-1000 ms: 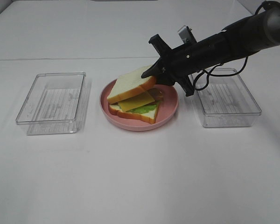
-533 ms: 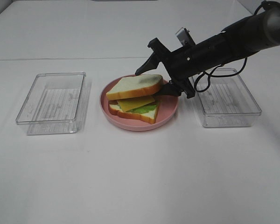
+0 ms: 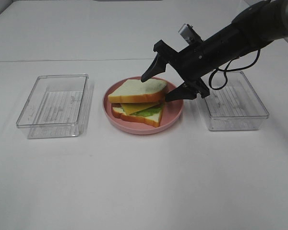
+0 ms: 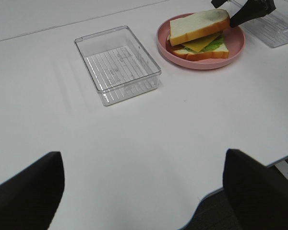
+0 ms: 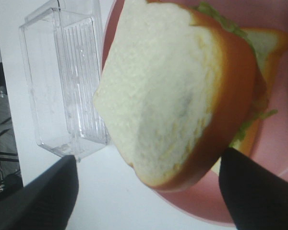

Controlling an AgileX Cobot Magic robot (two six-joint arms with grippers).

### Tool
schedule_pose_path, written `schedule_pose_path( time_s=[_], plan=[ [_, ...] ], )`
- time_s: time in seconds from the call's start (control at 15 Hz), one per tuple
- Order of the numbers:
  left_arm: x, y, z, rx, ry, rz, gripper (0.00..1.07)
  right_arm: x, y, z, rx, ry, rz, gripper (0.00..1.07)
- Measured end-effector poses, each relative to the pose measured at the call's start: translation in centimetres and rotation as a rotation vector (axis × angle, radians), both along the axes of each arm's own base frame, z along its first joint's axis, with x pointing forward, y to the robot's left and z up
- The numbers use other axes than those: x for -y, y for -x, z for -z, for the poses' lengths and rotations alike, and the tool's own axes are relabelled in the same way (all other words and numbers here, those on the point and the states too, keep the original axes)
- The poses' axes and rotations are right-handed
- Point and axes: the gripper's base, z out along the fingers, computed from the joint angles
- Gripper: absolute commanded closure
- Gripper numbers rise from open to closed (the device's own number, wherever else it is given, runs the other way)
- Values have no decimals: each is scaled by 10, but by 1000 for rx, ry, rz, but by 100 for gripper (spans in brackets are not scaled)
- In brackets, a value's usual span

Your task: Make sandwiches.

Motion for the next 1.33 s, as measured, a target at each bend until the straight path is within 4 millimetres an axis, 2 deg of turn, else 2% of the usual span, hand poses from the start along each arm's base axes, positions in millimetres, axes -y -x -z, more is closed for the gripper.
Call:
schedule_pose_path(
  time_s=[0.2, 0.33, 0.6, 0.8, 0.87, 0.93, 1.0, 1.07, 1.13, 1.33],
  plan=[
    [0, 0, 0, 0, 0, 0, 22, 6, 9, -7, -2, 103, -105, 31],
    [0, 0, 0, 0, 0, 0, 22, 11, 16, -21, 15, 168, -180, 31],
    [0, 0, 0, 0, 0, 0, 22, 24, 37, -73, 83, 288, -277, 31],
    [0, 0, 0, 0, 0, 0, 22, 38, 65, -119, 183, 362, -279, 31],
    [0, 0, 0, 0, 0, 0, 22, 41, 71, -126, 201, 374, -279, 31],
    [0, 0, 0, 0, 0, 0, 22, 46, 85, -138, 233, 397, -275, 31],
    [0, 0, 0, 0, 0, 0, 22, 57, 116, -156, 284, 428, -274, 31],
    [0, 0, 0, 0, 0, 0, 22, 60, 124, -161, 300, 433, -269, 31],
    [0, 0, 0, 0, 0, 0, 22, 65, 144, -168, 320, 442, -266, 31],
    [0, 0, 0, 0, 0, 0, 22, 81, 199, -170, 337, 468, -274, 31]
  ],
)
